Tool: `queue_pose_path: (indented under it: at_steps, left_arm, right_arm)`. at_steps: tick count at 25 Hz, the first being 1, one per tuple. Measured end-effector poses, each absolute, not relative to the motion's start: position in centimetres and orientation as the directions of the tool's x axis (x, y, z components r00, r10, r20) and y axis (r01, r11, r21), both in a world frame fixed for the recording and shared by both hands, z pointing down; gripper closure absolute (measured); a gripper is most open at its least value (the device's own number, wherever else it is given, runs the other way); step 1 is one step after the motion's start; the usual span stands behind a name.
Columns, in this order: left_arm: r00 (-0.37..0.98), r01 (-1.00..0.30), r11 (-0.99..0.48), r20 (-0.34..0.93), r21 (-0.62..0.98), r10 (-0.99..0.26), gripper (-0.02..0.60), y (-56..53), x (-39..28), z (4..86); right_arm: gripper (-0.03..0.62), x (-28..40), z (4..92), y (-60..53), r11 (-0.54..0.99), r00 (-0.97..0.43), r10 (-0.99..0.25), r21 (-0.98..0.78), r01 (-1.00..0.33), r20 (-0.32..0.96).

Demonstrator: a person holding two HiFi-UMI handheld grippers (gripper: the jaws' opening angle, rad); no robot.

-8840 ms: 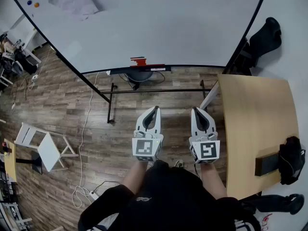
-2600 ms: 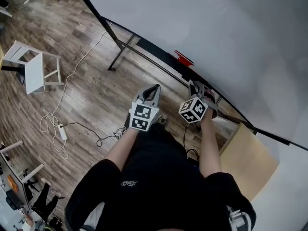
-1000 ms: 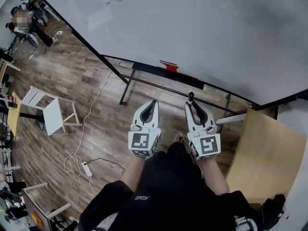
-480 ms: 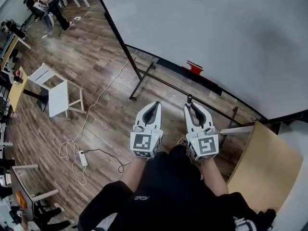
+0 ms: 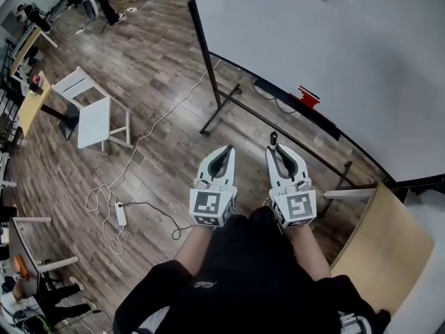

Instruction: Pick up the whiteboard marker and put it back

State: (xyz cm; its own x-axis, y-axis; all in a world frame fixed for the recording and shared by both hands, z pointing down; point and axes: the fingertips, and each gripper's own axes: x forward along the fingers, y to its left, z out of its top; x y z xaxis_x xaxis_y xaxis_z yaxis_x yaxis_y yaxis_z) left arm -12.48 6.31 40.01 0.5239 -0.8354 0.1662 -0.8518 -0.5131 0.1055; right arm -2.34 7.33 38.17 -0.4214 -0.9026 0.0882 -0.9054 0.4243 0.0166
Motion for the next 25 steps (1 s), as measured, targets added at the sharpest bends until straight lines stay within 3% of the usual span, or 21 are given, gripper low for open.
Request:
queue_pose_path:
  at_steps: [9, 25]
  left_arm:
    - [0.540, -0.841, -0.521, 0.190, 0.144, -0.820, 0.575, 4.0, -12.6, 42.4]
    - [0.499, -0.866, -0.490, 0.267, 0.104, -0.825, 0.575, -10.5, -7.1, 44.7]
  right_arm:
    - [0.545, -2.7, 39.7, 5.1, 0.417, -0.411, -0.903, 0.022, -0.909, 0.129]
    - [0.545, 2.4, 42.5, -10.3, 0.500, -0.481, -0.851, 0.042, -0.865, 0.213]
